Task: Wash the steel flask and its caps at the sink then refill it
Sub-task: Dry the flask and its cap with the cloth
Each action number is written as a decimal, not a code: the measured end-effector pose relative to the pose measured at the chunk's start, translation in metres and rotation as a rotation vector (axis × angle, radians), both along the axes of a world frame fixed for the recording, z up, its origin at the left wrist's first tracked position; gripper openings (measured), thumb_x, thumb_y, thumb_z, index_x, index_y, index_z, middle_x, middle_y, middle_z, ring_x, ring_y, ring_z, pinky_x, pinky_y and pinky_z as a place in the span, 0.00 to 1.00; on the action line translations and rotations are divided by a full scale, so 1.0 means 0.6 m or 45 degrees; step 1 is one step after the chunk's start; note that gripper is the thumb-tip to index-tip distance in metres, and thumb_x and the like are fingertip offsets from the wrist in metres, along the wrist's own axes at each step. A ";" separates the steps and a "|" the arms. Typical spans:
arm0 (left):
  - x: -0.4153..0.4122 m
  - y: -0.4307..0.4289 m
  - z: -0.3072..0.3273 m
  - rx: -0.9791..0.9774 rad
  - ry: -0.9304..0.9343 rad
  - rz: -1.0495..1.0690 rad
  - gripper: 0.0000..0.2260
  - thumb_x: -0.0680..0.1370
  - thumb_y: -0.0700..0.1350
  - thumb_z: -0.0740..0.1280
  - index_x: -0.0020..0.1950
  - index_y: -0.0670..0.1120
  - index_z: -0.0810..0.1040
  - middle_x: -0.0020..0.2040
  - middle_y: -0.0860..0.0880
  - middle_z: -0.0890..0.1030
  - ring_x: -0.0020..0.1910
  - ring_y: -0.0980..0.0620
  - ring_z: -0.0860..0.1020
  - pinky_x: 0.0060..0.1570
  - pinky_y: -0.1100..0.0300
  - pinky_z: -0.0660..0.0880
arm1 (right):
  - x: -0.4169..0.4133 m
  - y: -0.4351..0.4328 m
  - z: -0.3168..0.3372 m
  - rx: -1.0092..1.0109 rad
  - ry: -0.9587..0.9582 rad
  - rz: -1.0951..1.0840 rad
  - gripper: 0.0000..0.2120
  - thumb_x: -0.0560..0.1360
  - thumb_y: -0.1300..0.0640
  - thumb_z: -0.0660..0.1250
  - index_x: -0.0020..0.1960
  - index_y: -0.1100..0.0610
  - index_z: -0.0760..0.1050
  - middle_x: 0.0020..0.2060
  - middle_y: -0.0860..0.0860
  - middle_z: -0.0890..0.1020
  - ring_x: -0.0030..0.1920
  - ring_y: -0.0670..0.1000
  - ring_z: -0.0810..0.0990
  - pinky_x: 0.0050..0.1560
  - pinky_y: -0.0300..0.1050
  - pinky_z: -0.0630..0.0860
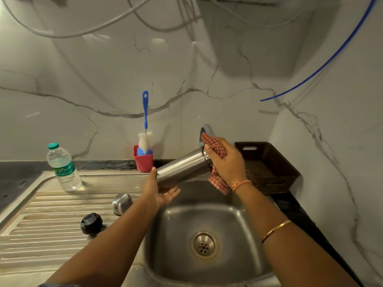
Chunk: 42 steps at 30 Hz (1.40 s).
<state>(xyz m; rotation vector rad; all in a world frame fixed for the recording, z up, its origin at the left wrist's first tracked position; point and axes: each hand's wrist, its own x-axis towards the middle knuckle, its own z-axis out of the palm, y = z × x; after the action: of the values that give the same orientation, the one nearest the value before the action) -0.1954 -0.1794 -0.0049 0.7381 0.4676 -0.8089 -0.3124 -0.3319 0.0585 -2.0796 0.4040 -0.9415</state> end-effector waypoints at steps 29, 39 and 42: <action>-0.033 -0.028 0.085 0.631 -1.245 -0.222 0.27 0.69 0.48 0.75 0.64 0.45 0.69 0.51 0.51 0.78 0.46 0.55 0.78 0.40 0.62 0.73 | -0.013 0.078 -0.120 0.821 0.259 0.508 0.16 0.80 0.43 0.53 0.66 0.44 0.62 0.58 0.47 0.75 0.54 0.44 0.77 0.48 0.35 0.74; -0.046 -0.009 0.054 0.164 -0.508 -0.109 0.20 0.75 0.46 0.70 0.62 0.44 0.66 0.52 0.40 0.78 0.50 0.43 0.80 0.45 0.50 0.78 | 0.003 0.049 -0.121 0.071 0.257 0.105 0.24 0.79 0.45 0.58 0.74 0.44 0.60 0.66 0.53 0.69 0.61 0.51 0.73 0.59 0.45 0.74; -0.043 -0.012 0.039 0.098 -0.333 -0.008 0.25 0.76 0.47 0.70 0.68 0.43 0.65 0.55 0.40 0.76 0.55 0.41 0.77 0.56 0.45 0.76 | -0.003 0.059 -0.126 0.406 0.016 -0.024 0.25 0.77 0.43 0.60 0.73 0.44 0.60 0.68 0.52 0.67 0.64 0.51 0.71 0.61 0.47 0.74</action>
<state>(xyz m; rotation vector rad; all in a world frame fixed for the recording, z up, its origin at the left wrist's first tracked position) -0.2211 -0.1863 0.0183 0.9035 0.2620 -0.6911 -0.3142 -0.2962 -0.0174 -1.7948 0.5437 -0.8160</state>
